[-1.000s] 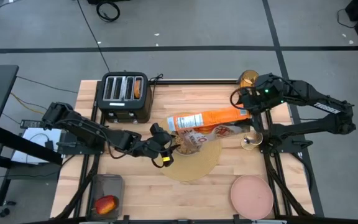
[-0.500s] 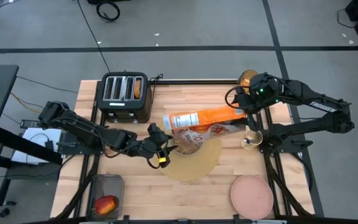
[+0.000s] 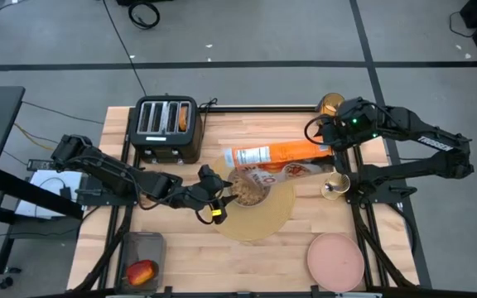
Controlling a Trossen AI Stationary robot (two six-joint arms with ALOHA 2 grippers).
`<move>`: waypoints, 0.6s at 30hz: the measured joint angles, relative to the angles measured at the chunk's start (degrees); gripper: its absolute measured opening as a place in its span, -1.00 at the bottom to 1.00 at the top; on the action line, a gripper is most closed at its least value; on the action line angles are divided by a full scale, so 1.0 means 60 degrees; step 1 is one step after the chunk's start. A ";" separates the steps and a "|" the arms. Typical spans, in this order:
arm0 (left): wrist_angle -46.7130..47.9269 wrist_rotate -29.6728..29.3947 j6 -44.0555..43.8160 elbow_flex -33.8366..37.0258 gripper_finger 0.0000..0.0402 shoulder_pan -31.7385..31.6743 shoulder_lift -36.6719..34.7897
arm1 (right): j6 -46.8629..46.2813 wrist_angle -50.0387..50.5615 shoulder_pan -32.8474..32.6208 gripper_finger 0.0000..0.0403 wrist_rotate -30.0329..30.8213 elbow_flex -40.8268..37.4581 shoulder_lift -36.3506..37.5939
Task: Arrange a breakfast setting
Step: Pour the cereal into the gray bowl
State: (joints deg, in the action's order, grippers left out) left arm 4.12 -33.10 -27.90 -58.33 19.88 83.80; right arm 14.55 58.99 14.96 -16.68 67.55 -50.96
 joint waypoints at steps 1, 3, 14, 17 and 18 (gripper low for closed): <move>0.0002 0.0006 0.0002 0.0000 0.02 0.0002 0.0007 | -0.0004 0.0083 0.0000 0.45 0.0033 0.0000 0.0000; -0.0001 0.0009 0.0000 0.0000 0.02 0.0004 0.0009 | -0.0016 0.0078 -0.0002 0.45 0.0055 0.0000 0.0011; -0.0098 0.0006 0.0007 0.0000 0.02 -0.0036 0.0009 | -0.0259 -0.0249 0.0000 0.45 0.0246 -0.0030 0.0250; -0.0098 0.0006 0.0011 0.0000 0.02 -0.0036 0.0009 | -0.0262 -0.0244 0.0000 0.45 0.0245 -0.0149 0.0026; -0.0097 0.0006 0.0012 0.0000 0.02 -0.0035 0.0009 | -0.0254 -0.0226 0.0000 0.45 0.0219 -0.0153 -0.0036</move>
State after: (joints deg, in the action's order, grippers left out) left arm 3.54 -33.06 -27.83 -58.33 19.67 83.85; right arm 13.02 57.63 14.96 -15.37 66.63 -51.17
